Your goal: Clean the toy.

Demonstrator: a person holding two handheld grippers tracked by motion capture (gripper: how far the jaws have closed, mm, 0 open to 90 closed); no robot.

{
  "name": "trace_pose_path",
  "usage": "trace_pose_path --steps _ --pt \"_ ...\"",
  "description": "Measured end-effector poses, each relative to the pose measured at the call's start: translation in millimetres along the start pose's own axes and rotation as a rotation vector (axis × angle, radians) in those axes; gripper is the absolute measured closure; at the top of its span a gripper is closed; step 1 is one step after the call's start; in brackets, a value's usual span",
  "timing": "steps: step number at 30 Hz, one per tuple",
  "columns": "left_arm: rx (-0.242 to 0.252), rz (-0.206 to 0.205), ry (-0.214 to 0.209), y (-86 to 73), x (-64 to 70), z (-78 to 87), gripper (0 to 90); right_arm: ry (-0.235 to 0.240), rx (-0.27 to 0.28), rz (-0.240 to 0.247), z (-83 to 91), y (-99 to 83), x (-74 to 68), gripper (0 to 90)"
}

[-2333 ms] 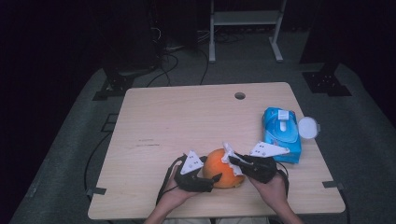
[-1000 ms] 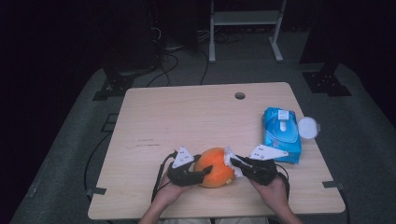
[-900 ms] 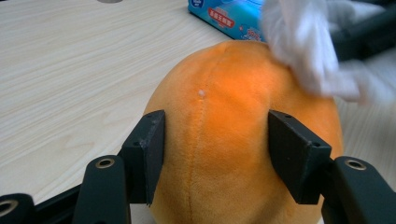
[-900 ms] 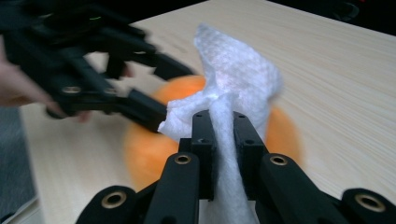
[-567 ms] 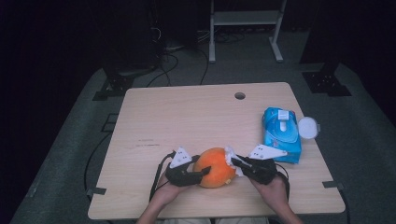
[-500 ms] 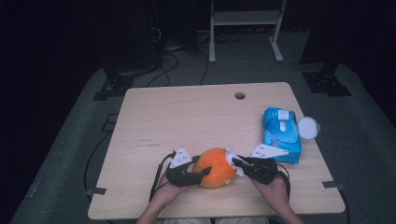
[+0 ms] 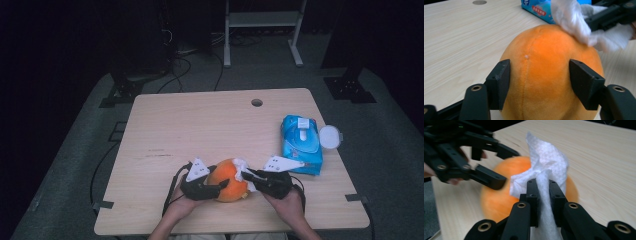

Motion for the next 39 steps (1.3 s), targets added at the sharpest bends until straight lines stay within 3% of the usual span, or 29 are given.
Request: trace_pose_path --steps 3,5,7,9,13,17,18,20,27,33,37,39 --pt "0.002 0.018 -0.002 -2.0 -3.0 1.3 36.9 -0.05 -0.025 -0.025 1.8 -6.1 13.9 80.9" --pt "0.0 0.018 -0.008 -2.2 -3.2 1.5 36.9 -0.051 -0.03 -0.053 2.8 -9.0 18.5 80.9" --pt "-0.003 0.018 -0.011 -2.1 -2.8 1.0 36.9 -0.052 -0.029 -0.053 3.0 -8.8 17.8 80.9" --pt "0.0 0.017 -0.078 -1.6 0.5 1.7 33.1 -0.009 0.007 -0.045 3.2 -2.2 7.8 80.8" --pt "-0.016 0.0 -0.047 -1.5 1.5 2.1 35.1 0.018 0.024 -0.007 1.5 2.8 -3.6 80.7" --pt "-0.021 0.013 -0.037 -2.3 -1.1 2.9 37.0 0.007 0.018 -0.046 0.9 -2.0 6.4 80.7" --pt "-0.021 0.025 -0.038 -3.2 -4.6 4.0 37.0 -0.032 -0.002 -0.061 1.2 -7.8 16.1 80.8" --pt "-0.02 0.036 -0.048 -4.5 -7.5 5.0 37.0 -0.031 -0.011 -0.094 1.8 -12.5 21.4 80.7" --pt "-0.023 0.031 -0.047 -5.7 -6.6 4.7 37.3 0.002 0.028 -0.051 0.9 -1.3 5.6 80.5" --pt "-0.02 0.037 -0.046 -6.5 -8.1 5.1 37.4 -0.005 0.004 -0.14 1.2 -14.2 22.5 80.5" --pt "-0.017 0.045 -0.046 -7.1 -9.4 5.1 37.4 0.023 0.034 -0.125 3.0 -5.6 13.2 80.5" --pt "-0.015 0.048 -0.046 -7.3 -10.1 5.4 37.4 0.029 0.039 -0.082 2.2 -1.4 4.6 80.4"
Point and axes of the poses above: each handheld gripper's, and its own axes: z roughly backward along the jaws, y roughly out of its top, x roughly to its right, the point moved 4 cm from there along -z, roughly forward along the jaws, and after that the axes turned 1 degree about -z, right-handed, at the moved point
